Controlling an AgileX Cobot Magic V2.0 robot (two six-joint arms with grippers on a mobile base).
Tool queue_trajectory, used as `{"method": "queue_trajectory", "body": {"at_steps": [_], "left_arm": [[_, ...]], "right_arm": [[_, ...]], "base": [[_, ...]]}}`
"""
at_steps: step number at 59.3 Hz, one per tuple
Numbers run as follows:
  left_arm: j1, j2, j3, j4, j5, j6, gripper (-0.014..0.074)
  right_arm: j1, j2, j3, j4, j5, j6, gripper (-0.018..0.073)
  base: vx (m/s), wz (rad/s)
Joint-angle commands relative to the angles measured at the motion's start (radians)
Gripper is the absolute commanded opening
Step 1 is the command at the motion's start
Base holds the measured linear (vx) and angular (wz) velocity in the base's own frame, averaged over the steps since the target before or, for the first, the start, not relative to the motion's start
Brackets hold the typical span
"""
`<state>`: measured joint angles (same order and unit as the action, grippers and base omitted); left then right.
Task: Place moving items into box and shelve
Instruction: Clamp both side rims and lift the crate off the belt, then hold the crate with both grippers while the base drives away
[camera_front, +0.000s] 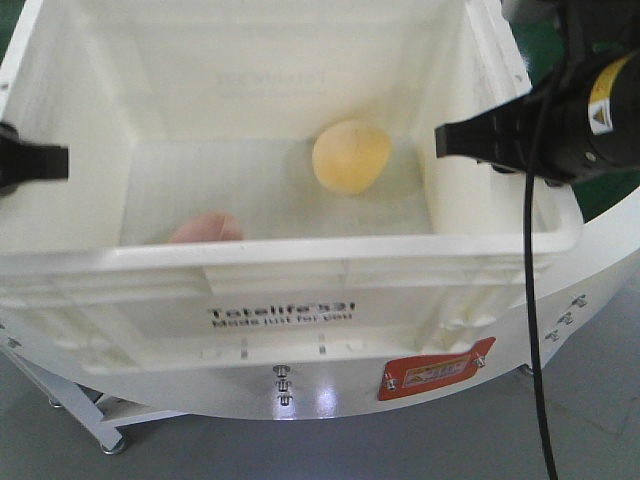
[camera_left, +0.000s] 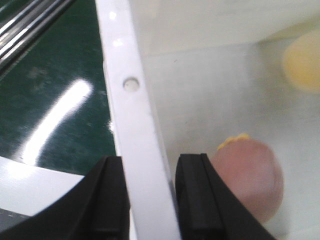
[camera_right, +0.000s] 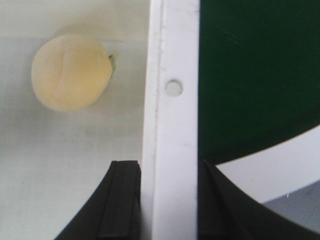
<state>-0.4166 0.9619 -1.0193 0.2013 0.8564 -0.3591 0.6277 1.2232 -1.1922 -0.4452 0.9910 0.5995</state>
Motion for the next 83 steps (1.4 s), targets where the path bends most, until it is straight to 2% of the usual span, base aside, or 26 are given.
{"method": "queue_trajectory", "body": {"at_steps": [1, 9, 42, 83], "left_arm": [[-0.035, -0.079, 0.016, -0.021, -0.219, -0.012, 0.0015], [-0.038, -0.11, 0.062, -0.015, -0.231, -0.021, 0.0015], [-0.038, -0.101, 0.062, -0.012, -0.283, -0.02, 0.0015], [-0.038, -0.101, 0.062, -0.013, -0.258, -0.02, 0.0015]], "right_arm": [[0.004, -0.057, 0.005, -0.081, -0.141, 0.035, 0.0096], [0.004, -0.073, 0.058, -0.082, -0.175, 0.038, 0.0096], [0.003, -0.073, 0.057, -0.083, -0.195, 0.038, 0.0099], [0.002, -0.073, 0.057, -0.081, -0.186, 0.038, 0.0099]], "base": [[0.0, 0.0], [0.0, 0.0], [0.0, 0.0], [0.0, 0.0]]}}
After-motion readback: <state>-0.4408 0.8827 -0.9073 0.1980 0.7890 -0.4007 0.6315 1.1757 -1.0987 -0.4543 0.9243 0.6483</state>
